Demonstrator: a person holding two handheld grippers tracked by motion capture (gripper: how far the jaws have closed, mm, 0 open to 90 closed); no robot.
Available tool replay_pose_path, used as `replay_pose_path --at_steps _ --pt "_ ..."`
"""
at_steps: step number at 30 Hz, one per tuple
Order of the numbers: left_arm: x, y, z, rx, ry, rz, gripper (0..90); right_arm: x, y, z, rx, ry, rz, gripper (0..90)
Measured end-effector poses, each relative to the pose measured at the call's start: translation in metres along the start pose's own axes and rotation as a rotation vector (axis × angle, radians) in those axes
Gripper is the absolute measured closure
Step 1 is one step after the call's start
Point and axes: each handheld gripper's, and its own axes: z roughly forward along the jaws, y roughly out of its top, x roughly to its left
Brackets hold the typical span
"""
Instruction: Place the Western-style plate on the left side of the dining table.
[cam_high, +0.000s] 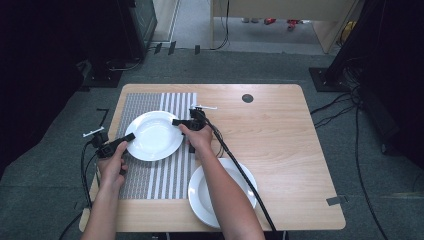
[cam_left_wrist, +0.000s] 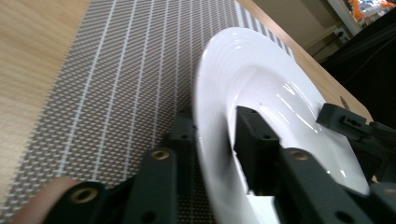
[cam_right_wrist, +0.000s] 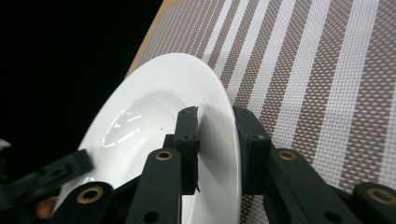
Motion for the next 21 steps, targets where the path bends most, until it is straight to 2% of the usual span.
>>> replay_pose_path --at_steps 2,4,6,7,8,12,14,15,16,17,19,21 --pt "-0.002 0.000 -0.002 -0.024 0.020 0.012 58.5 0.006 -0.001 0.000 -0.008 -0.043 -0.058 70.2" --pt "-0.003 0.002 -0.006 -0.046 0.051 0.009 49.2 0.010 -0.001 -0.002 -0.030 -0.062 -0.094 62.6" --pt "-0.004 0.003 -0.012 -0.073 0.067 0.012 45.1 0.014 0.002 -0.006 -0.053 -0.054 -0.090 57.7" --pt "-0.004 0.004 -0.014 -0.082 0.068 0.019 43.8 0.016 0.003 -0.009 -0.057 -0.058 -0.105 56.0" --pt "-0.005 0.005 -0.016 -0.083 0.066 0.023 41.5 0.017 0.004 -0.012 -0.077 -0.071 -0.124 51.0" --pt "-0.007 0.005 -0.025 -0.081 0.048 0.038 36.3 0.018 0.012 -0.024 -0.076 -0.119 -0.124 39.6" --pt "-0.009 0.004 -0.029 -0.080 0.045 0.055 33.4 0.019 0.015 -0.032 -0.077 -0.141 -0.144 39.6" --pt "-0.012 0.003 -0.032 -0.072 0.042 0.067 31.6 0.020 0.016 -0.036 -0.066 -0.138 -0.149 39.8" --pt "-0.013 0.002 -0.033 -0.068 0.040 0.076 28.9 0.021 0.019 -0.042 -0.031 -0.126 -0.176 39.7" --pt "-0.015 0.001 -0.037 -0.067 0.027 0.078 27.5 0.023 0.019 -0.046 -0.018 -0.125 -0.195 38.5" --pt "-0.018 -0.002 -0.042 -0.076 0.004 0.093 24.5 0.026 0.020 -0.055 0.004 -0.123 -0.259 34.2" --pt "-0.022 -0.005 -0.048 -0.078 -0.018 0.111 20.9 0.028 0.019 -0.063 0.008 -0.113 -0.276 32.1"
